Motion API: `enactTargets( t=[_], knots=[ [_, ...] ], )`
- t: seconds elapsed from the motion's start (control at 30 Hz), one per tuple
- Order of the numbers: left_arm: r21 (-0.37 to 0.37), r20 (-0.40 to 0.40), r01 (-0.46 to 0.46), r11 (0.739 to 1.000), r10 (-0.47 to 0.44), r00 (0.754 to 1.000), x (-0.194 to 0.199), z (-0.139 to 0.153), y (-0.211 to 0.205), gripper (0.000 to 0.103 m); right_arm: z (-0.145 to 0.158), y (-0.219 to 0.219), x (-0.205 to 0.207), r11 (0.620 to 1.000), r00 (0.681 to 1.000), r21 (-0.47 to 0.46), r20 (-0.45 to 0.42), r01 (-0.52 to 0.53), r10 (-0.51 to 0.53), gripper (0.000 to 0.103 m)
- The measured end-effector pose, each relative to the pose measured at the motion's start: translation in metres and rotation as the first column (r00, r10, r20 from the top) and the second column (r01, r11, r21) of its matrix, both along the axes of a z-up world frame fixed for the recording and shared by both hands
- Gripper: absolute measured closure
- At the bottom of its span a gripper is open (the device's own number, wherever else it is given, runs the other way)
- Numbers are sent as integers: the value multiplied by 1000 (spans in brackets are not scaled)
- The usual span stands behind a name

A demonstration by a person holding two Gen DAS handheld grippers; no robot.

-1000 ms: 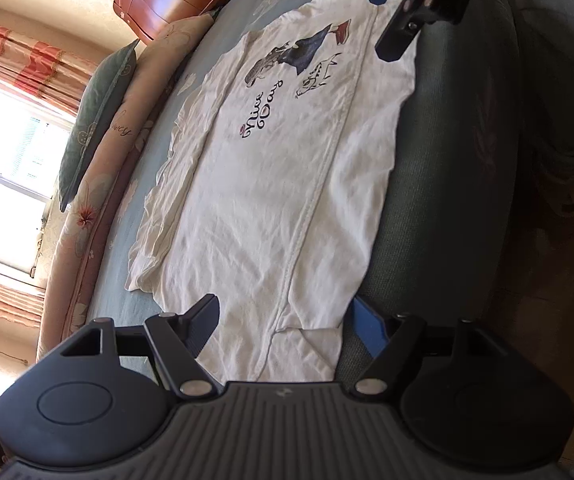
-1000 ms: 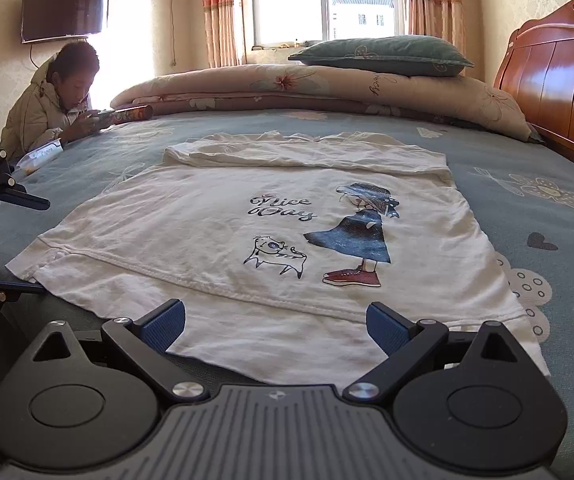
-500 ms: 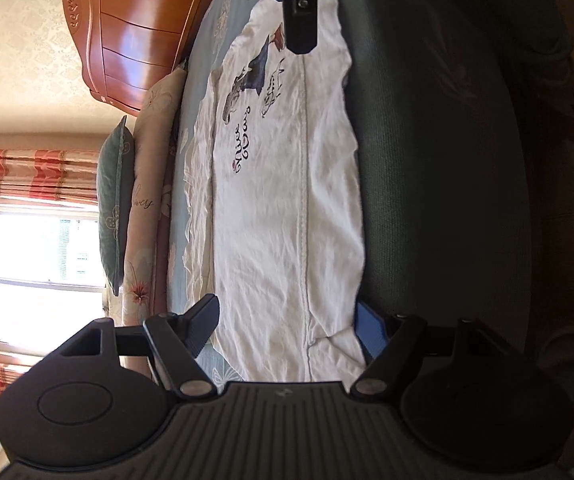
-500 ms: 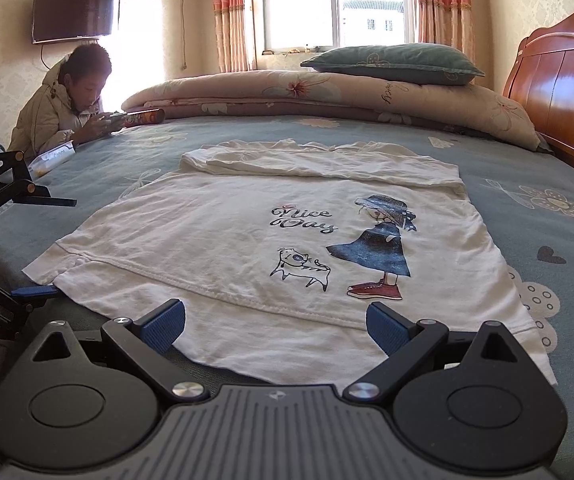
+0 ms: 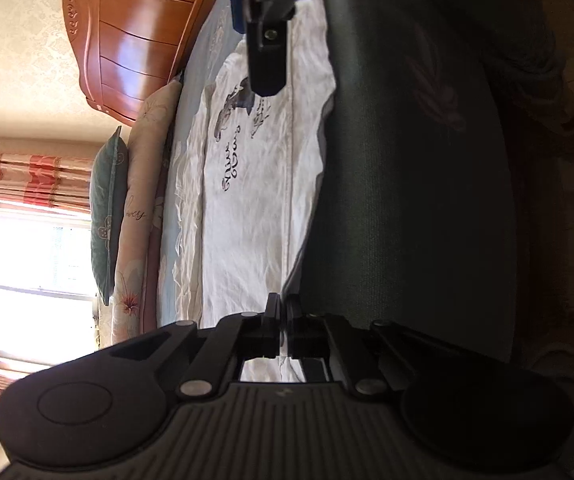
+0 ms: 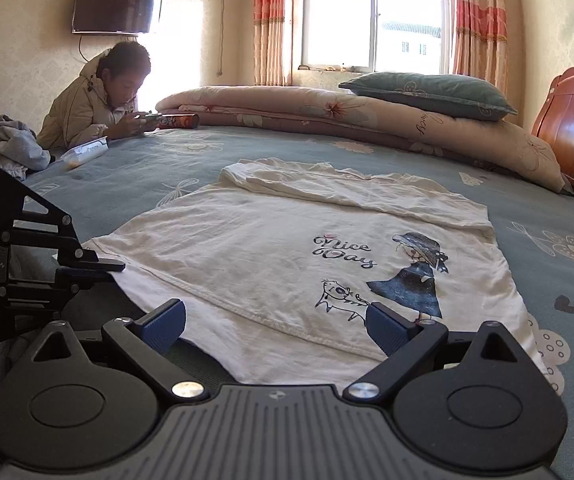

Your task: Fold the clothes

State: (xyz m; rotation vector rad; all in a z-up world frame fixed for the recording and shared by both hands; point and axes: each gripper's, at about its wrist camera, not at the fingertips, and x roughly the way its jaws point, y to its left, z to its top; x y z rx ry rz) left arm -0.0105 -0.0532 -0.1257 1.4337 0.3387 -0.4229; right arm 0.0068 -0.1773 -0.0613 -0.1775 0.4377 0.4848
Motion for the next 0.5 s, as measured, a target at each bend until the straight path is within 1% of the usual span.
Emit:
enactTargets(
  t=[0.1, 0.17, 0.2, 0.23, 0.4, 0.47, 0.5],
  knots=[
    [-44, 8, -18, 999, 19, 1000, 5, 11, 1, 102, -1, 24, -6, 991, 996, -120, 60, -62, 70, 4],
    [-70, 12, -28, 997, 29, 1000, 9, 17, 1, 102, -7, 46, -9, 966, 987, -240, 98, -100, 126, 7],
    [-75, 11, -28, 997, 29, 1000, 10, 19, 1, 102, -11, 57, -10, 946, 981, -303, 116, -113, 154, 14],
    [-79, 12, -28, 996, 29, 999, 12, 20, 0, 102, -15, 66, -10, 927, 976, -356, 132, -115, 172, 26],
    [-101, 6, -34, 994, 35, 999, 13, 24, 2, 102, -20, 81, -4, 890, 969, -443, 153, -110, 195, 51],
    [-118, -8, -40, 992, 40, 999, 12, 24, 4, 98, -22, 87, -2, 873, 966, -477, 160, -106, 205, 69],
    [-127, -13, -42, 991, 40, 999, 14, 24, 4, 97, -23, 90, -1, 863, 964, -494, 164, -104, 210, 86]
  ],
)
